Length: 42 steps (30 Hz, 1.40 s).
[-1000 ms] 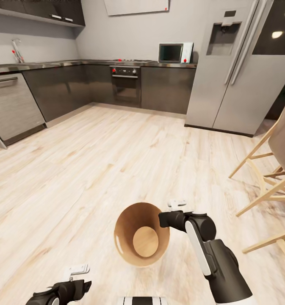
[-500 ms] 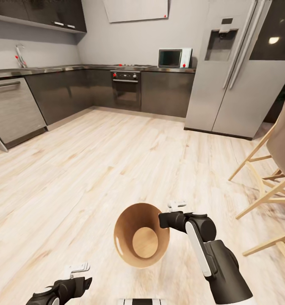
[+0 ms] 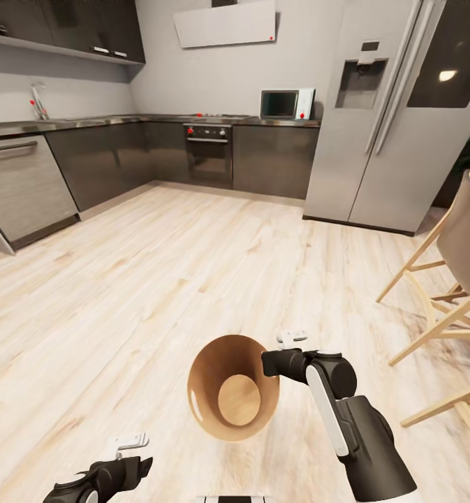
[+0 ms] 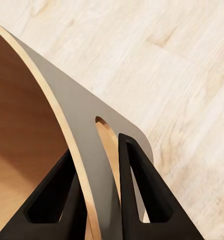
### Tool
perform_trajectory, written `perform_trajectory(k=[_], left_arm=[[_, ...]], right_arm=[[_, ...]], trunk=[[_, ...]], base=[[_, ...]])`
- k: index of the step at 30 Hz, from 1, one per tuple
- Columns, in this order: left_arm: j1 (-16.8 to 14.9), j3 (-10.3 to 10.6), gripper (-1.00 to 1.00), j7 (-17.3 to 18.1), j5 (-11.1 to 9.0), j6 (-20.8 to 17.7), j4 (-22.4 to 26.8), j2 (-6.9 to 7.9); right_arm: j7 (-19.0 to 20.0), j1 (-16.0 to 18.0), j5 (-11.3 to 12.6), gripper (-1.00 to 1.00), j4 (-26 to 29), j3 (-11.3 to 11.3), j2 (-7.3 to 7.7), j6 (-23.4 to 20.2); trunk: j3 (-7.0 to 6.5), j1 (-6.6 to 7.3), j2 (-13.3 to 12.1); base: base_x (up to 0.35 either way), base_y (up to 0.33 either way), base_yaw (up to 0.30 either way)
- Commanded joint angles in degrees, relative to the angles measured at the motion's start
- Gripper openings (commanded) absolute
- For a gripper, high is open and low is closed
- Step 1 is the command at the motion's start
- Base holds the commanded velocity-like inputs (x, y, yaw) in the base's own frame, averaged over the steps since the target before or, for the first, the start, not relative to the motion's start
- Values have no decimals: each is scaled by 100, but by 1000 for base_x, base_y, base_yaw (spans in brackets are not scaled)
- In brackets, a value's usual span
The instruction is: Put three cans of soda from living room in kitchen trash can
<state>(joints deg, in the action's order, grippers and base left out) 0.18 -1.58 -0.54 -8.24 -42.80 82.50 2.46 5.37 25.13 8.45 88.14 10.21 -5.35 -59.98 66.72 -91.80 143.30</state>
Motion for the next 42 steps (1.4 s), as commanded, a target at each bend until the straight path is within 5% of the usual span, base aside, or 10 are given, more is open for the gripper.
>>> perform_trajectory(k=[1,9,42], left_arm=[[0,0,100,0,-1,0,1,0],[0,-6,100,-8,6,0,-5,0],[0,-9,100,-9,10,6,0,2]], right_arm=[[8,1,139,-100,2,0,-1,-2],[17,1,139,-100,2,-1,-1,-2],[8,1,130,-100,2,-1,-1,-2]], trunk=[[-9,0,0],[-25,0,0],[-26,0,0]], base=[[0,0,0],[0,0,86],[0,0,283]])
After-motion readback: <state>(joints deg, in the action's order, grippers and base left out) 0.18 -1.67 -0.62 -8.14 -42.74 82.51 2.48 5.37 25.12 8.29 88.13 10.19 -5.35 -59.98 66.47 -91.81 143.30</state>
